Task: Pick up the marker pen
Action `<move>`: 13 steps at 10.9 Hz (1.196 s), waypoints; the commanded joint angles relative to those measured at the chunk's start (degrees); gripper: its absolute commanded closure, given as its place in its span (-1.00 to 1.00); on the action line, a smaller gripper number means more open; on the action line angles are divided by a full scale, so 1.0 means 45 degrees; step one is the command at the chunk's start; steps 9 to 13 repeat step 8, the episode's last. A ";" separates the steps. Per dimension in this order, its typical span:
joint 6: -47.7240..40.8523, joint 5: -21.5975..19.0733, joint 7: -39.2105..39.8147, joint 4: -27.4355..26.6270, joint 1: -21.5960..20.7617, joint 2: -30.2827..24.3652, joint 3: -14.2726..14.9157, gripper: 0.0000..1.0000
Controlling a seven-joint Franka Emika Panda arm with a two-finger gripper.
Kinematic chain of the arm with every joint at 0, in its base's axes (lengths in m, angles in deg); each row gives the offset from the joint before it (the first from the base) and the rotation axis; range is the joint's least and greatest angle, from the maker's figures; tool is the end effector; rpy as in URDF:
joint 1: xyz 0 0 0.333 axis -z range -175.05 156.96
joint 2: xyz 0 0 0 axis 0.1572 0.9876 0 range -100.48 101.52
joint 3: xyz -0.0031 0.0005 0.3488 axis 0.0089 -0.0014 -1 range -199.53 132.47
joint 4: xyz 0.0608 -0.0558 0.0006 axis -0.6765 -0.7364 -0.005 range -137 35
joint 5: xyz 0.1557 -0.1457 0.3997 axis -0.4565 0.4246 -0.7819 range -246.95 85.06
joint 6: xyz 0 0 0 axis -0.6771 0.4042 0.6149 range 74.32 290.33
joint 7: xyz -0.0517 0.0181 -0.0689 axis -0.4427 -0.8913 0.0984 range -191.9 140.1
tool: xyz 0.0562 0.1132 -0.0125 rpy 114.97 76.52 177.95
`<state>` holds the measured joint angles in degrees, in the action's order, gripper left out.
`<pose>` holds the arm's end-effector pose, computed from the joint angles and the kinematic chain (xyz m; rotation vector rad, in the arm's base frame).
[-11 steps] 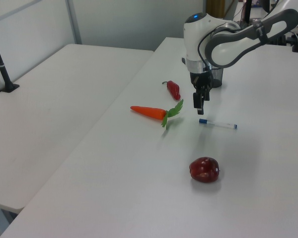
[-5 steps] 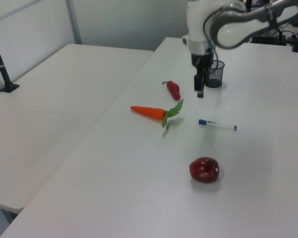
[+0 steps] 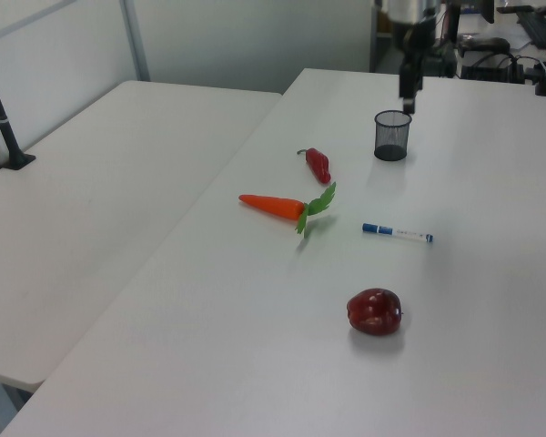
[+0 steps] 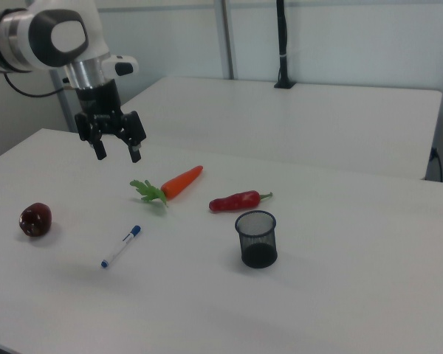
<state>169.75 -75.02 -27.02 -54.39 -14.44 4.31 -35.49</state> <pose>0.6360 0.0692 0.5712 3.0316 0.1813 -0.0615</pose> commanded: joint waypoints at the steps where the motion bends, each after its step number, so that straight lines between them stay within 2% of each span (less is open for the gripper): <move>1: -0.0649 -0.0573 0.0638 -0.0476 0.1001 -0.1328 -0.0268 -1.00; 3: -0.0690 -0.0574 0.0854 -0.0418 0.1275 -0.1487 -0.0228 -1.00; 5: -0.0729 -0.0574 0.0815 -0.0106 0.1257 -0.1428 -0.0228 -1.00; 13: -0.0709 -0.0555 0.0835 -0.0105 0.1296 -0.1389 -0.0228 -1.00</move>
